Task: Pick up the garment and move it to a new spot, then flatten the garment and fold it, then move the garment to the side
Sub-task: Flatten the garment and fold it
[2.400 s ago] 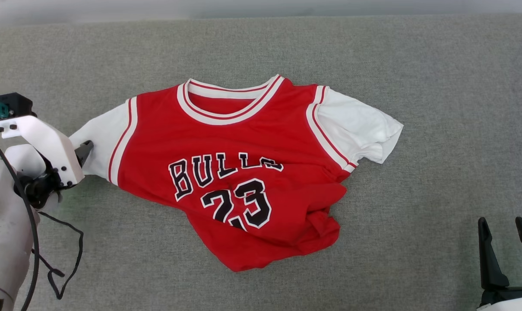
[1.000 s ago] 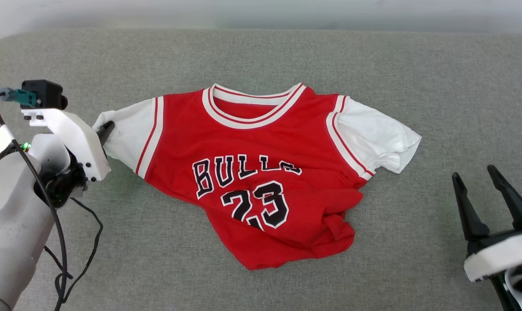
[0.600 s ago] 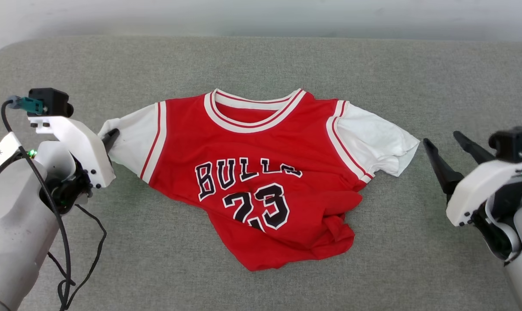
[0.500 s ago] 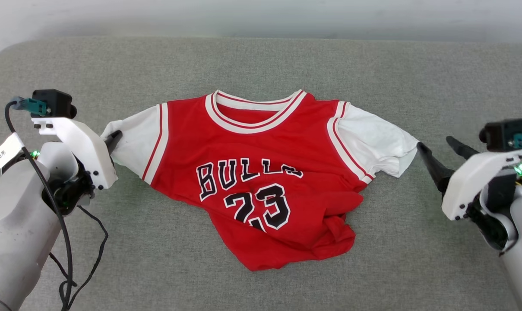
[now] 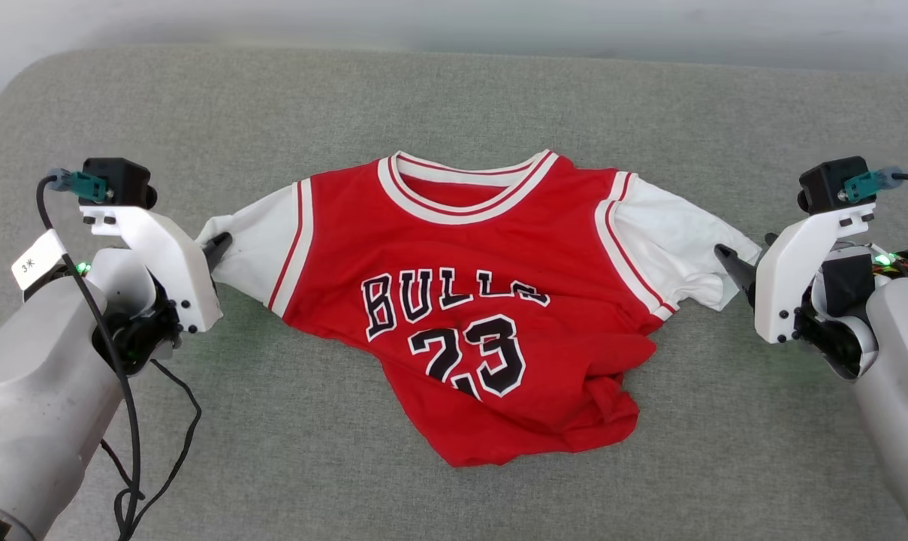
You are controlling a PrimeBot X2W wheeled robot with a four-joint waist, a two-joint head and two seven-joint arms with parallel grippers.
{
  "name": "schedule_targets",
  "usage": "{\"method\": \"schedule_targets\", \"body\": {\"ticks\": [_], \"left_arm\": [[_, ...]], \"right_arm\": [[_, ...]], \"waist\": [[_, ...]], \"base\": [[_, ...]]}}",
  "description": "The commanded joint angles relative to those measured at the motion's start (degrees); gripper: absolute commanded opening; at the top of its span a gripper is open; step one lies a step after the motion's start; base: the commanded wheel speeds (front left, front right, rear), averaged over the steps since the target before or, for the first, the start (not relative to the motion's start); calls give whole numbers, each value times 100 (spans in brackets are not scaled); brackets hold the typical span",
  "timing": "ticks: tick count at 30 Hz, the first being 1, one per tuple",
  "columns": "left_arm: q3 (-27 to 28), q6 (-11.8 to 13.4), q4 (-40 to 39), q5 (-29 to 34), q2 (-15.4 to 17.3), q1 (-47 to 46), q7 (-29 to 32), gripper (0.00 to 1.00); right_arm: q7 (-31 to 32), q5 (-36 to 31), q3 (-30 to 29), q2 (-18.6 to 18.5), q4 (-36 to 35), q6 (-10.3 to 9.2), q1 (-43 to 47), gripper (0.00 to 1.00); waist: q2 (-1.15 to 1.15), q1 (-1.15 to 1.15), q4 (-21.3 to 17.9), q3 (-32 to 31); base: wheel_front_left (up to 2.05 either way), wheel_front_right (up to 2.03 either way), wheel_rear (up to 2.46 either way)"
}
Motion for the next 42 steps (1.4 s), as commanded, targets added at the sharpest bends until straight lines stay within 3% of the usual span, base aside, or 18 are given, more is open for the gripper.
{"method": "schedule_targets", "body": {"ticks": [1, 11, 12, 13, 14, 15, 21, 30, 34, 42], "left_arm": [[-24, 3, 16, -25, -23, -49, -8, 0], [-221, 3, 68, -130, -143, -275, -66, 0], [-239, 3, 77, -141, -151, -284, -77, 0], [-257, 3, 83, -165, -158, -290, -87, 0], [-276, 3, 89, -184, -162, -301, -91, 0], [-296, 3, 91, -198, -159, -314, -91, 0], [-403, 3, 6, -329, -102, -369, -109, 0], [-498, 3, -290, -307, 210, -598, -683, 0], [-612, 7, -388, 51, 432, -1009, -1068, 0], [-569, 30, -354, 707, 479, -2180, -1794, 0]], "right_arm": [[24, -89, 24, 17, 137, -6, -138, 100], [177, -563, 324, 257, 1213, -5, -513, 100], [138, -569, 353, 275, 1279, -5, -522, 87], [116, -595, 409, 292, 1346, -5, -533, 87], [115, -616, 491, 296, 1417, -5, -533, 35], [83, -638, 545, 266, 1479, -5, -543, 0], [2, -576, 709, 56, 1779, -11, -700, 0], [-427, -255, 679, -237, 1766, -10, -1277, 0], [-517, -72, 616, -462, 1662, -10, -1665, 0], [-888, 245, 321, -613, 1388, -10, -2765, 0]], "waist": [[0, 0, 34, 39], [0, 0, 188, 303], [0, 0, 195, 318], [0, 0, 202, 331], [0, 0, 209, 345], [0, 0, 212, 363], [0, 0, 212, 420], [0, 0, 108, 245], [0, 0, 54, 121], [0, 0, -65, -103]], "base": [[0, 0, 0], [0, 0, 0], [0, 0, 0], [0, 0, 0], [0, 0, 0], [0, 0, 0], [0, 0, 0], [0, 0, 0], [0, 0, 0], [0, 0, 0]]}}
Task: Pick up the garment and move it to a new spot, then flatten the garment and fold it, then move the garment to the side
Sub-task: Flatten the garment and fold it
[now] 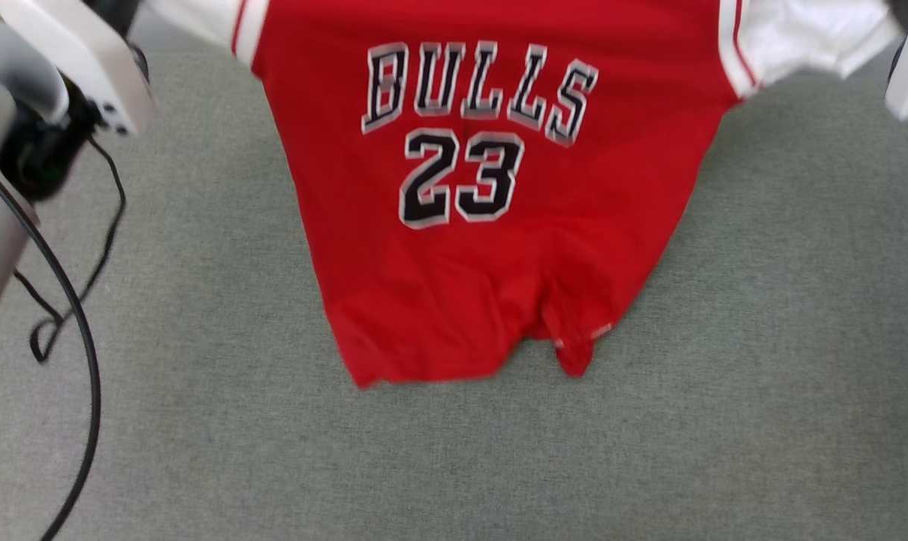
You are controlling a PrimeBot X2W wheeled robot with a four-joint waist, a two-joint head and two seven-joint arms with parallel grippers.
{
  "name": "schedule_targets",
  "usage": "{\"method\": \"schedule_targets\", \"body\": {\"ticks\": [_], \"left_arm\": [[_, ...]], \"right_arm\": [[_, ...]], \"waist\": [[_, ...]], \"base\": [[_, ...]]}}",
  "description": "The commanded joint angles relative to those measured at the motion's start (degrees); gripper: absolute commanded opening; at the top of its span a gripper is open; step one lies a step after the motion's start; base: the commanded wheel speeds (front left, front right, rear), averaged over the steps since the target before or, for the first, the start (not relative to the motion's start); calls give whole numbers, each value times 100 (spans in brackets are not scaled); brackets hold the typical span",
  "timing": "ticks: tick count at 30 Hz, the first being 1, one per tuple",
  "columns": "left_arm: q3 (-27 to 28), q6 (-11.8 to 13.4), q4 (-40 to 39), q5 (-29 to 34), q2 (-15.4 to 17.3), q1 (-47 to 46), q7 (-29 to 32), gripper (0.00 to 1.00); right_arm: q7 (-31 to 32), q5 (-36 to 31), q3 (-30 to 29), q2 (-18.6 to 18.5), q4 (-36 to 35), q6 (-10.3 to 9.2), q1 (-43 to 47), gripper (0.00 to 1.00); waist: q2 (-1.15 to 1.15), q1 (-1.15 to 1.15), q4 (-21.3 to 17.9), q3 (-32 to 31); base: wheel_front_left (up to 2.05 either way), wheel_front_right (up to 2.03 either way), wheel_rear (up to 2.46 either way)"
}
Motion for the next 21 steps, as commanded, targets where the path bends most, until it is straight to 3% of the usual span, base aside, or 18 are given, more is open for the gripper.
{"method": "schedule_targets", "body": {"ticks": [1, 10, 21], "left_arm": [[46, 36, 68, 119, -4, -301, -97, 0], [146, 274, 549, 686, -256, -1772, -488, 0], [-86, 116, 1249, 993, -670, -2850, -294, 0]], "right_arm": [[-57, -17, -36, -29, -50, -14, -304, 0], [-255, -265, -123, 40, 2, -14, -1695, 0], [-383, -800, -219, -47, 571, -14, -2862, 0]], "waist": [[0, 0, -57, -65], [0, 0, -140, -227], [0, 0, -77, -299]], "base": [[0, 0, 0], [0, 0, 0], [0, 0, 0]]}}
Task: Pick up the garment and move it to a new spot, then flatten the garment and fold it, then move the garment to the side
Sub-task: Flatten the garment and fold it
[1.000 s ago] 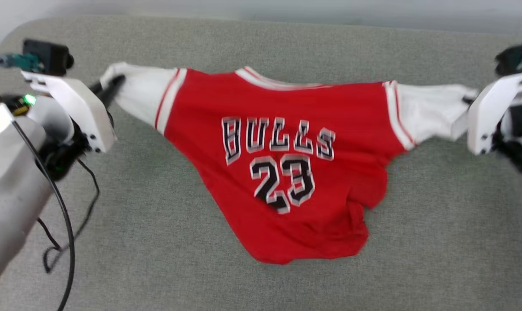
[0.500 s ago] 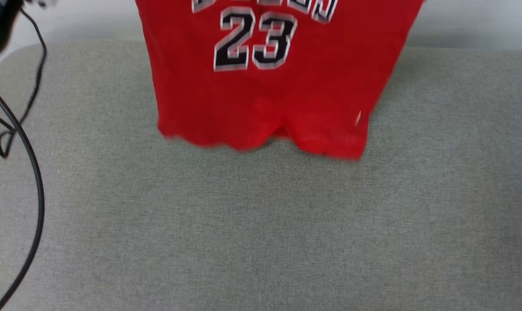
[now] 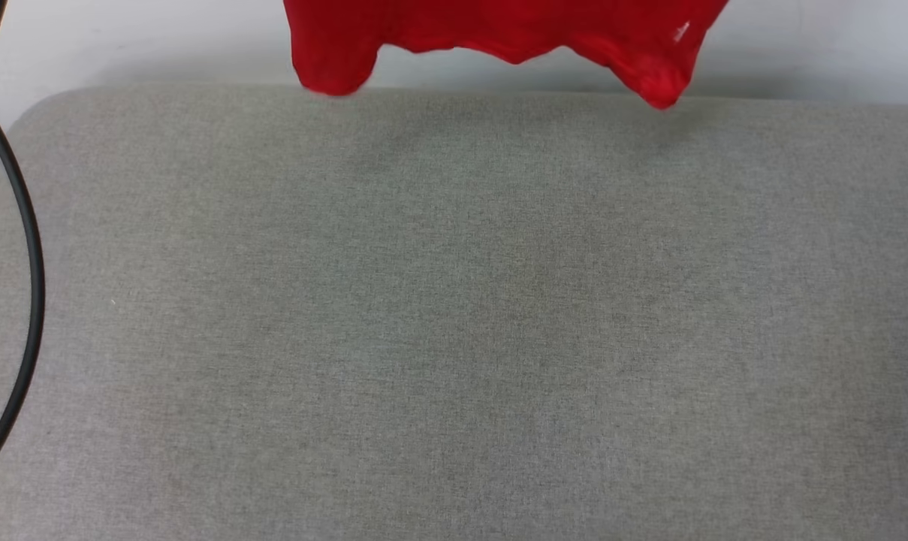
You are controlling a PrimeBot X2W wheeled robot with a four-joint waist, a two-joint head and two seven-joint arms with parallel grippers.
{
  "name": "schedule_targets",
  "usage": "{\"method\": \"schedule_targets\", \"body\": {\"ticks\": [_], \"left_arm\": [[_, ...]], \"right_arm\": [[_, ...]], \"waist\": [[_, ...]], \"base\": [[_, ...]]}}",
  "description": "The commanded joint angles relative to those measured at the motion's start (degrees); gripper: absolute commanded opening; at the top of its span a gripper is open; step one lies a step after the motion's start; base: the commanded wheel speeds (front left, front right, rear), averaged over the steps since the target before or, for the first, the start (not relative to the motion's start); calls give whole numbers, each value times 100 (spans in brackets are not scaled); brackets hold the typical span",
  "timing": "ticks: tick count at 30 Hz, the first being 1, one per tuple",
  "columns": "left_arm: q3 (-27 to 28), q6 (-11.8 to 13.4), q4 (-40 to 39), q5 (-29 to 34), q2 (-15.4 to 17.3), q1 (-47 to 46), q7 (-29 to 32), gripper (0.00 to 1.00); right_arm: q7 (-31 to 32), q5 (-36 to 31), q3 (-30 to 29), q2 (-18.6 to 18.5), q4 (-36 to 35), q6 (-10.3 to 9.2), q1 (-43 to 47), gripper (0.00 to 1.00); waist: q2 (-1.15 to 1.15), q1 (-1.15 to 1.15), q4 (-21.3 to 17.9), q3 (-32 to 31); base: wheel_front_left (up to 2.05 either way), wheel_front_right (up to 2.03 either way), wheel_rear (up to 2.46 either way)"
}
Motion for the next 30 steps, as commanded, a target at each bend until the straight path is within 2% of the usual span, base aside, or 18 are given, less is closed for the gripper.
{"method": "schedule_targets", "body": {"ticks": [1, 7, 17, 25, 30], "left_arm": [[-62, -29, 124, 33, -40, -103, 31, 0], [-176, -97, 408, 14, -87, -257, 69, 0], [-210, -118, 712, 44, -100, -885, -96, 0], [-375, -31, 1155, 372, -452, -1892, -123, 0], [-372, -36, 1316, 374, -768, -2094, -274, 0]], "right_arm": [[29, -84, 41, -30, 87, -13, -140, 0], [139, -73, 118, 20, 219, -13, -309, 0], [251, 2, -136, 6, 341, -13, -916, 0], [61, -815, -333, -160, 536, -13, -1944, 0], [-51, -1258, -507, -173, 634, -13, -2332, 0]], "waist": [[0, 0, -6, 46], [0, 0, -71, 407], [0, 0, -54, 1611], [0, 0, 51, 2369], [0, 0, 84, 2644]], "base": [[0, 0, 0], [0, 0, 0], [0, 0, 0], [0, 0, 0], [0, 0, 0]]}}
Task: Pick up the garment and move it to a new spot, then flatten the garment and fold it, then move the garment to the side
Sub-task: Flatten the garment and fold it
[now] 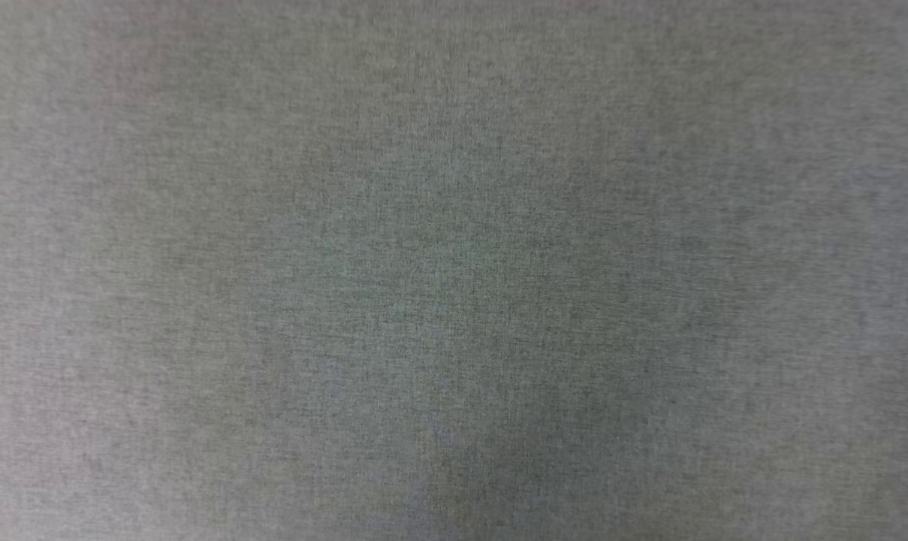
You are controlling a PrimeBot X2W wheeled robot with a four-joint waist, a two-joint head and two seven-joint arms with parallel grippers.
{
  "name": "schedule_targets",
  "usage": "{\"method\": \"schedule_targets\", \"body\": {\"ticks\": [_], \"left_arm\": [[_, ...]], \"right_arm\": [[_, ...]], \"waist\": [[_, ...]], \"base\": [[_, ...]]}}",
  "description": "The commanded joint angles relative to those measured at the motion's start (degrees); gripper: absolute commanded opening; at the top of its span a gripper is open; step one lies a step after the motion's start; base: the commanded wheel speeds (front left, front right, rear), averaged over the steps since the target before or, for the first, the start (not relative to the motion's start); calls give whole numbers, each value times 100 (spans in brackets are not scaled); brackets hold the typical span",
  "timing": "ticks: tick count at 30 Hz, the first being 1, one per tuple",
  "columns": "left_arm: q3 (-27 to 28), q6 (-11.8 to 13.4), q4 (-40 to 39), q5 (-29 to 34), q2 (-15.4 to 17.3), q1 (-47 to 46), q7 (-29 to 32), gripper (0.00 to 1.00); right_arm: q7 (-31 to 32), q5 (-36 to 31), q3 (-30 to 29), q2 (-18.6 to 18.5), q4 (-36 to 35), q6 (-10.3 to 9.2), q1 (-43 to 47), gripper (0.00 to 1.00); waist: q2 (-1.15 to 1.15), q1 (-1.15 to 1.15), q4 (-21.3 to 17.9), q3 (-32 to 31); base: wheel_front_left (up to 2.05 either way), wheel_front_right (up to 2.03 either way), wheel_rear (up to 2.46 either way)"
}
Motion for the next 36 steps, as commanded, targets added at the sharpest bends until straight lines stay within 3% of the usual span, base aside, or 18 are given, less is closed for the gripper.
{"method": "schedule_targets", "body": {"ticks": [1, 10, 15, 19, 24, 36], "left_arm": [[20, 22, 58, -37, -65, 74, -64, 0], [119, -44, 287, -375, -274, 900, -249, 0], [-43, -65, 213, -334, -316, 1588, -322, 0], [-102, -63, -102, -380, -354, 2210, -349, 0], [340, -65, -805, -444, -196, 2839, -356, 0], [1467, -20, -2253, 271, 40, 4911, -346, 0]], "right_arm": [[-61, -94, -22, 8, 54, -11, -35, 0], [-458, 77, -210, 75, 231, -11, 521, 0], [-640, 694, -295, 238, 227, -11, 1260, 0], [-630, 1152, -31, 214, -67, -11, 1952, 0], [-734, 1738, 341, 34, -641, -11, 2835, 0], [-1255, 2895, 742, -231, -1836, -11, 4992, 0]], "waist": [[0, -1, 30, 152], [0, -1, 35, 583], [0, -1, -17, 536], [0, -1, -46, 414], [0, -1, -101, 284], [0, -1, -206, -286]], "base": [[0, 0, 0], [0, 0, 0], [0, 0, 0], [0, 0, 0], [0, 0, 0], [0, 0, 0]]}}
